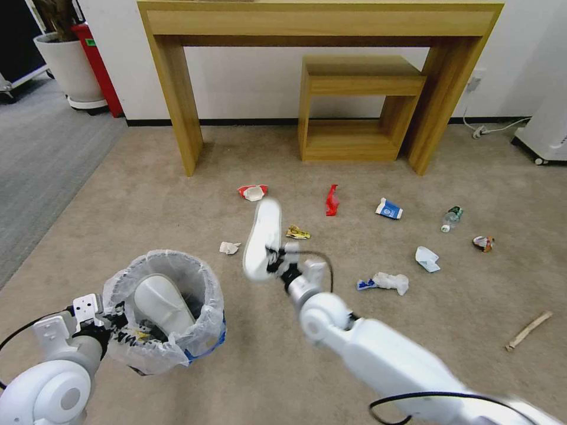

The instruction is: Pick up the trash bin and place the garbage on the floor into it.

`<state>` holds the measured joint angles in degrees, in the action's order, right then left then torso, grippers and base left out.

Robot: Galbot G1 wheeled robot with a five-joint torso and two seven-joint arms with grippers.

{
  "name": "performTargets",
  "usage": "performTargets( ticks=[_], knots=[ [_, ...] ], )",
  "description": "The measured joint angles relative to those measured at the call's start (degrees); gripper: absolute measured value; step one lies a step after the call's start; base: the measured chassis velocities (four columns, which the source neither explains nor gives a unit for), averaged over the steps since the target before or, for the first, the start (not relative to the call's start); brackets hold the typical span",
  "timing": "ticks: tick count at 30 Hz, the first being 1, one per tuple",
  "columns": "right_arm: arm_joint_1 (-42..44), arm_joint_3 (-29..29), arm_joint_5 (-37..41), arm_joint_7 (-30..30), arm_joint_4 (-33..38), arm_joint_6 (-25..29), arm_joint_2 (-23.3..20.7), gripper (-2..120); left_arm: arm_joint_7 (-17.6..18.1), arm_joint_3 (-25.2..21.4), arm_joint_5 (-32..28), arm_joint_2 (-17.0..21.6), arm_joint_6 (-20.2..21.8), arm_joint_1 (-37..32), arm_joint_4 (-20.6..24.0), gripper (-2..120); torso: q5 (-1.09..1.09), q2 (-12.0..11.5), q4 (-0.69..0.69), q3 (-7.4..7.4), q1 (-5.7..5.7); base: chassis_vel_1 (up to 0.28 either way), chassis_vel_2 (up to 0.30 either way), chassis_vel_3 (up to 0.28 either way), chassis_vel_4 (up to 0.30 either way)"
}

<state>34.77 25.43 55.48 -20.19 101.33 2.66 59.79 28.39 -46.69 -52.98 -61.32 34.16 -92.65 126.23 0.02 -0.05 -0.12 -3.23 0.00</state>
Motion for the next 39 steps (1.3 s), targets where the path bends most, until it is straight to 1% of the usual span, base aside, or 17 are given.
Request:
performTargets(
  ticks=[2,4,5,6,7,10,11,13,19,22,24,28,31,32,35,36,39],
  knots=[
    [-1.5,0.7,-0.8,4.6,2.7,2.7,-2.6,0,0.0,0.0,0.0,-0.2,0.1,-0.1,0.5,1,-0.01,0.0,0.00,0.00,0.00,0.000,0.000,0.000,0.000],
    [-1.8,0.9,-1.1,5.6,3.2,3.4,-3.0,0,0.0,0.1,0.0,-0.2,0.1,-0.1,0.7,1,-0.01,0.0,0.01,0.00,0.00,0.000,0.000,0.000,0.000],
    [-3.0,1.5,-1.5,8.9,4.5,5.1,-4.1,0,0.1,0.0,0.0,-0.4,0.2,-0.2,1.1,1,-0.01,0.0,0.00,0.00,0.00,0.000,0.000,0.000,0.000],
    [-3.9,2.3,-1.5,10.6,5.1,6.0,-4.5,0,0.1,0.0,0.0,-0.5,0.2,-0.4,1.4,1,-0.01,0.0,0.00,0.00,0.00,0.000,0.000,0.000,0.000],
    [-3.9,2.3,-1.5,10.6,5.1,6.0,-4.5,0,0.1,0.0,0.0,-0.5,0.2,-0.4,1.4,1,-0.01,0.0,0.00,0.00,0.00,0.000,0.000,0.000,0.000],
    [-6.5,4.8,-1.2,15.9,5.6,9.6,-4.7,0,0.1,-0.4,0.0,-0.8,0.2,-0.6,2.2,1,-0.02,0.0,0.01,0.00,0.00,0.000,0.000,0.000,0.000],
    [-6.5,4.8,-1.2,15.9,5.6,9.6,-4.7,0,0.1,-0.4,0.0,-0.8,0.2,-0.6,2.2,1,-0.02,0.0,0.01,0.00,0.00,0.000,0.000,0.000,0.000],
    [-8.7,6.8,-0.3,20.7,5.2,12.3,-4.3,0,0.1,-0.6,0.1,-1.1,0.2,-0.6,2.6,1,-0.02,0.0,0.01,0.00,0.00,0.000,0.000,0.000,0.000],
    [-9.8,8.0,0.0,23.4,4.8,13.8,-3.8,0,0.1,-0.7,0.0,-1.2,0.2,-0.7,2.9,1,-0.02,0.0,0.00,0.00,0.00,0.000,0.000,0.000,0.000],
    [-12.9,12.1,-1.7,29.9,2.0,19.2,-0.8,0,0.1,-1.0,0.1,-1.7,0.2,-0.8,3.6,1,-0.03,0.0,0.01,0.00,0.00,0.000,0.000,0.000,0.000],
    [-13.0,12.2,-2.0,30.2,1.7,19.4,-0.6,0,0.1,-1.0,0.1,-1.7,0.2,-0.8,3.6,1,-0.03,0.0,0.02,-0.01,0.00,0.000,0.000,0.000,0.000],
    [-13.4,13.7,-4.8,32.0,-0.5,20.8,1.4,0,0.1,-1.1,0.1,-1.9,0.3,-0.8,3.9,1,-0.03,0.0,0.01,-0.01,0.00,0.000,0.000,0.000,0.000],
    [-13.4,15.2,-8.8,33.6,-5.2,22.8,4.3,0,0.1,-1.3,0.0,-2.1,0.3,-0.8,4.0,1,-0.03,0.0,0.01,-0.01,0.00,0.000,0.000,0.000,0.000],
    [-13.4,15.2,-8.8,33.6,-5.2,22.8,4.3,0,0.1,-1.3,0.0,-2.1,0.3,-0.8,4.0,1,-0.03,0.0,0.01,-0.01,0.00,0.000,0.000,0.000,0.000],
    [-13.6,17.3,-11.6,34.6,-9.7,24.4,7.4,0,0.0,-1.3,-0.1,-2.3,0.2,-0.5,4.0,1,-0.03,0.0,0.00,-0.01,0.00,0.000,0.000,0.000,0.000],
    [-13.6,17.3,-11.6,34.6,-9.7,24.4,7.4,0,0.0,-1.3,-0.1,-2.3,0.2,-0.5,4.0,1,-0.03,0.0,0.00,-0.01,0.00,0.000,0.000,0.000,0.000],
    [-13.6,18.5,-15.5,35.8,-14.9,26.4,11.1,0,0.0,-1.2,-0.1,-2.5,0.2,-0.3,3.8,1,-0.03,0.0,0.02,-0.01,0.00,0.000,0.000,0.000,0.000]
  ],
)
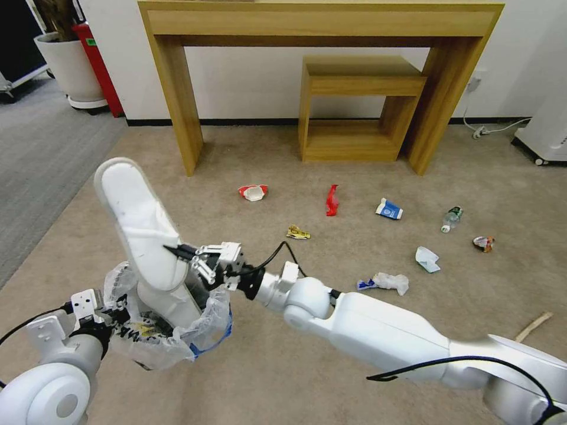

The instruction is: Pick up the trash bin and place the garbage on the floor into it.

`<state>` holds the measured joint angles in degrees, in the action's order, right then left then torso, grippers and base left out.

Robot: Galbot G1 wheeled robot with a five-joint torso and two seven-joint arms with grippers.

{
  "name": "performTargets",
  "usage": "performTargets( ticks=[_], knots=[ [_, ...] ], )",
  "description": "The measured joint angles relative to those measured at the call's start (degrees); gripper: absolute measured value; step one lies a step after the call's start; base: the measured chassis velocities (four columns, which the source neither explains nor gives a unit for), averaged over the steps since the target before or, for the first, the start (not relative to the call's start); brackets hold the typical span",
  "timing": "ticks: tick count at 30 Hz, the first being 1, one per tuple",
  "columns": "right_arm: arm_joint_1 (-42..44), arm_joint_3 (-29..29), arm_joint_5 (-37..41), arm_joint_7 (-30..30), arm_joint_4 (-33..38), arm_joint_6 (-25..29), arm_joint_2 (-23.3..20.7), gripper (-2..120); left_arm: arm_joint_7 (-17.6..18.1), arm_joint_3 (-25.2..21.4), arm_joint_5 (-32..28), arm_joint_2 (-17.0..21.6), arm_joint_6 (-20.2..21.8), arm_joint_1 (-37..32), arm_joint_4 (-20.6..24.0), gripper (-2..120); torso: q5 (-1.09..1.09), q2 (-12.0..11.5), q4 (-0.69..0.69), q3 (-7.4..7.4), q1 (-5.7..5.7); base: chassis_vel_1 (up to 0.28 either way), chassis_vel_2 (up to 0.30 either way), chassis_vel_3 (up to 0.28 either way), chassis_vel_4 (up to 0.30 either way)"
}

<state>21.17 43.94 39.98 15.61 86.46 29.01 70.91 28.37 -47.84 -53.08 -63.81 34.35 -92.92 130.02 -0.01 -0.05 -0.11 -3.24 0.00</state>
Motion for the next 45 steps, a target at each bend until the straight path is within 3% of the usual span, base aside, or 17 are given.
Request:
performTargets(
  ticks=[9,19,34,37,45],
  knots=[
    [0.0,0.6,-6.4,1.6,-5.7,1.7,2.7,0,-0.1,-0.2,-0.3,0.2,-0.2,0.0,-0.1,1,0.00,0.0,-0.01,0.01,0.00,0.000,0.000,0.000,0.000],
    [0.2,0.1,-9.4,2.2,-7.7,2.4,2.7,2,-0.1,-0.2,-0.6,0.4,-0.2,0.2,-0.2,1,0.01,0.0,-0.01,0.00,0.00,0.000,0.000,0.000,0.000],
    [1.3,-1.1,-9.7,1.5,-6.9,1.8,1.3,55,-0.1,-0.2,-0.6,0.5,-0.3,-0.1,-0.2,1,0.01,0.0,-0.01,0.01,0.00,0.000,0.000,0.000,0.000],
    [1.9,-3.3,-7.0,-1.3,-3.7,-1.0,-0.3,70,-0.1,-0.2,-0.5,0.7,-0.3,-0.1,-0.5,1,0.02,0.0,0.00,0.00,0.00,0.000,0.000,0.000,0.000],
    [4.5,-12.1,1.5,-9.8,5.2,-8.5,-6.8,95,-0.1,-0.3,-0.5,1.2,0.0,0.0,-1.8,1,0.02,0.0,-0.02,0.01,0.00,0.000,0.000,0.000,0.000]
  ],
)
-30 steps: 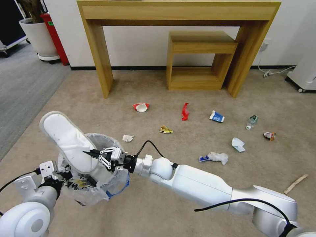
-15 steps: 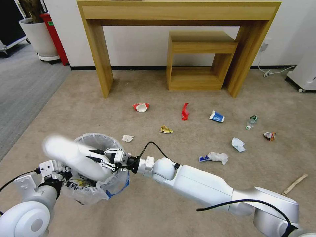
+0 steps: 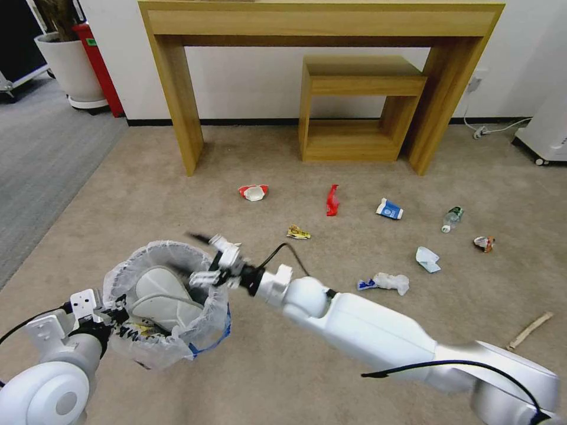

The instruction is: Pick up the trash bin and place the garbage on the floor into it.

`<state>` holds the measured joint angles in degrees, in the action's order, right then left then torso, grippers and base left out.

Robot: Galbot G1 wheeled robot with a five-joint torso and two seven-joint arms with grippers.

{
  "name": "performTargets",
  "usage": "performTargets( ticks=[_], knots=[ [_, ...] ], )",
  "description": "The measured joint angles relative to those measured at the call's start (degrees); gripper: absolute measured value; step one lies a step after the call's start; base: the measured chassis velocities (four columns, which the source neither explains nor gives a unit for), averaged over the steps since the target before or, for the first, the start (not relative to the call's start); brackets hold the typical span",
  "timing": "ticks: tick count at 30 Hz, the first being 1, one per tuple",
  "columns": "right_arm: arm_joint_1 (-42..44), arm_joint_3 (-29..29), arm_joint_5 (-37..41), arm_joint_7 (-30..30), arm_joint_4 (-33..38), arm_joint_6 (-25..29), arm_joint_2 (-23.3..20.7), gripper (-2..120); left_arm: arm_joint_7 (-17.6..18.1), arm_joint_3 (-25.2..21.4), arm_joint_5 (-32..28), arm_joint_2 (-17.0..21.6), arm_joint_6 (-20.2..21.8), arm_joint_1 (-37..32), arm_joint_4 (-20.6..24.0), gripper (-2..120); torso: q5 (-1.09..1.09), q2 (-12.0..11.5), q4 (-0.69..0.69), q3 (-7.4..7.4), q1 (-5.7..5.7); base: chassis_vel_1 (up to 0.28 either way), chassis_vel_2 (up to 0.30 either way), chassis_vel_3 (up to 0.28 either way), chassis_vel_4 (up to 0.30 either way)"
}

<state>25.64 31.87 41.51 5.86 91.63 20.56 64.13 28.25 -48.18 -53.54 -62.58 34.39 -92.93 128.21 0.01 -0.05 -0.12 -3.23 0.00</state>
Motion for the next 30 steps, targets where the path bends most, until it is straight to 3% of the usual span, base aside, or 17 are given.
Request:
performTargets(
  ticks=[3,8,10,12,14,18,21,30],
  knots=[
    [2.6,-7.9,2.9,-5.2,4.1,-3.4,-3.3,100,-0.8,0.0,0.3,0.0,0.4,0.4,-0.8,1,0.00,0.0,0.01,0.00,0.00,0.000,0.000,0.000,0.000],
    [6.3,-15.6,4.0,-9.6,8.0,-6.1,-6.5,100,-1.8,0.6,1.5,-0.2,0.6,0.9,-1.7,1,0.00,0.0,0.00,0.00,0.00,0.000,0.000,0.000,0.000],
    [9.6,-21.7,3.3,-12.4,10.0,-7.0,-8.7,100,-2.3,1.3,2.4,-0.6,0.6,1.3,-2.2,1,0.01,0.0,0.00,0.00,0.00,0.000,0.000,0.000,0.000],
    [10.1,-22.6,3.3,-13.2,10.3,-7.3,-9.0,100,-2.4,1.5,2.5,-0.7,0.6,1.4,-2.3,1,0.01,0.0,0.00,0.00,0.00,0.000,0.000,0.000,0.000],
    [14.9,-29.8,4.0,-16.3,12.7,-8.9,-11.0,100,-3.4,2.2,3.6,-1.1,0.5,1.8,-3.0,1,-0.01,0.0,0.01,0.00,0.00,0.000,0.000,0.000,0.000],
    [19.5,-34.8,2.1,-20.1,14.5,-11.5,-11.9,100,-4.7,2.3,4.8,-1.3,0.4,1.8,-3.1,1,0.01,0.0,0.00,0.00,0.00,0.000,0.000,0.000,0.000],
    [26.6,-40.6,-2.2,-27.7,17.4,-19.0,-12.6,100,-7.5,2.0,7.7,-1.4,0.2,1.5,-3.4,1,0.01,0.0,0.00,0.00,0.00,0.000,0.000,0.000,0.000],
    [38.2,-50.1,-7.4,-30.6,20.5,-21.0,-12.1,100,-10.1,1.2,11.4,-1.3,0.6,1.4,-4.0,1,-0.01,0.0,0.00,0.00,0.00,0.000,0.000,0.000,0.000]
  ],
)
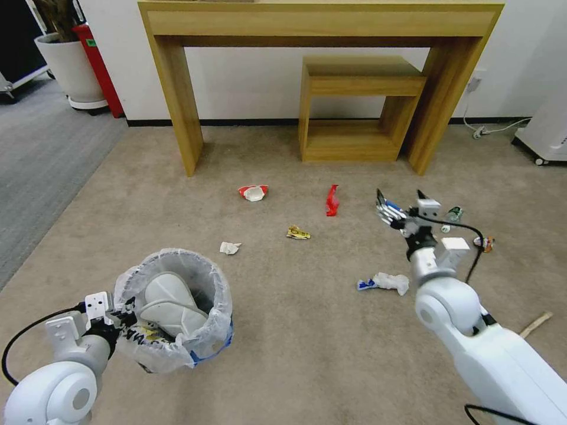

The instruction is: Pick up the trash bin and place the garbage on the floor into it.

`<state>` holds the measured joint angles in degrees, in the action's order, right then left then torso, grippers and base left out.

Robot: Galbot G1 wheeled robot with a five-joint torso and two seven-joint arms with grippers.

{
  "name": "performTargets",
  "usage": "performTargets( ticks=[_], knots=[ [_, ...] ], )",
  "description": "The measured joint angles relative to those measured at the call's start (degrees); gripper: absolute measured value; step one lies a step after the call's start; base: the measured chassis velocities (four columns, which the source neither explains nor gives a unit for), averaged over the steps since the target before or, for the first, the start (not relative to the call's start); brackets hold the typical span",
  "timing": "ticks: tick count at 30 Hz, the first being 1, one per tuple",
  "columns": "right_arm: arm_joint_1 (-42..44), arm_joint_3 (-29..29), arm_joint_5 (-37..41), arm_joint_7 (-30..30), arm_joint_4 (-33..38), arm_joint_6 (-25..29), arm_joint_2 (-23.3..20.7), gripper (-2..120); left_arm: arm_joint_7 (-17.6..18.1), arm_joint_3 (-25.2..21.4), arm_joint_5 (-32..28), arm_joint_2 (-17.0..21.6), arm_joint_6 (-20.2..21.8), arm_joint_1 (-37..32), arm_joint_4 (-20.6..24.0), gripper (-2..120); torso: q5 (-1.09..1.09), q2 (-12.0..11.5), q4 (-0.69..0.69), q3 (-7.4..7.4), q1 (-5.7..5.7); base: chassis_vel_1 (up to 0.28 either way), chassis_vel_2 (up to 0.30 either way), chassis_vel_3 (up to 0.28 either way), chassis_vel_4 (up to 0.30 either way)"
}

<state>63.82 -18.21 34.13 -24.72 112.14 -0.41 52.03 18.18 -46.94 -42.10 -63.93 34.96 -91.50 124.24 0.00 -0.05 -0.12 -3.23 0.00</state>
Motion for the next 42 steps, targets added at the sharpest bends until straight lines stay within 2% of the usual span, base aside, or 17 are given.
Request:
performTargets(
  ticks=[6,16,19,23,30,33,34,38,41,42],
  knots=[
    [4.6,-3.5,-1.4,0.9,0.8,1.8,0.7,100,-0.2,-0.2,0.6,0.3,0.6,0.1,0.0,1,0.00,0.0,0.00,0.00,0.00,0.000,0.000,0.000,0.000],
    [7.6,-4.6,-2.5,1.5,1.3,3.1,2.2,99,0.1,-0.4,-0.5,1.1,0.5,0.2,0.0,1,0.00,0.0,0.00,0.00,0.00,0.000,0.000,0.000,0.000],
    [7.6,-4.3,-2.9,1.7,0.9,3.9,2.7,89,0.2,-0.6,-0.9,1.3,0.4,0.1,0.0,1,0.00,0.0,0.00,-0.01,0.00,0.034,0.018,-0.037,-0.036],
    [7.6,-4.1,-2.9,2.0,0.9,4.1,2.8,88,0.2,-0.6,-0.9,1.3,0.3,0.1,0.0,1,0.00,0.0,0.00,-0.01,0.00,0.084,0.059,-0.107,-0.073],
    [7.8,-4.0,-3.1,3.0,0.8,4.9,2.9,90,0.2,-0.6,-0.8,1.1,0.0,0.0,0.1,1,0.01,0.0,0.01,0.00,0.00,0.225,0.183,-0.206,-0.177],
    [7.7,-3.9,-3.2,3.1,0.6,5.1,2.9,91,0.4,-0.6,-0.8,1.0,0.0,0.0,0.1,1,-0.06,0.0,0.01,0.00,0.00,0.287,0.228,-0.269,-0.222],
    [7.7,-3.9,-3.2,3.3,0.4,5.3,2.9,92,0.4,-0.6,-0.8,1.0,-0.2,0.0,0.1,1,0.05,0.0,0.01,-0.01,0.00,0.291,0.259,-0.270,-0.252],
    [7.5,-3.6,-3.3,3.8,0.1,5.5,2.9,98,0.3,-0.6,-0.8,0.7,-0.3,0.0,0.0,1,-0.04,0.0,0.01,-0.01,0.00,0.293,0.250,-0.299,-0.262],
    [7.2,-3.3,-3.4,4.1,-0.2,5.5,3.0,100,0.5,-0.7,-0.8,0.7,-0.4,0.1,-0.3,1,0.01,0.0,0.01,0.00,0.00,0.264,0.289,-0.284,-0.235],
    [6.9,-3.1,-3.4,4.2,-0.3,5.6,3.0,100,0.5,-0.8,-0.9,0.7,-0.4,0.1,-0.4,1,-0.07,0.0,0.02,-0.01,0.00,0.175,0.202,-0.234,-0.218]
  ],
)
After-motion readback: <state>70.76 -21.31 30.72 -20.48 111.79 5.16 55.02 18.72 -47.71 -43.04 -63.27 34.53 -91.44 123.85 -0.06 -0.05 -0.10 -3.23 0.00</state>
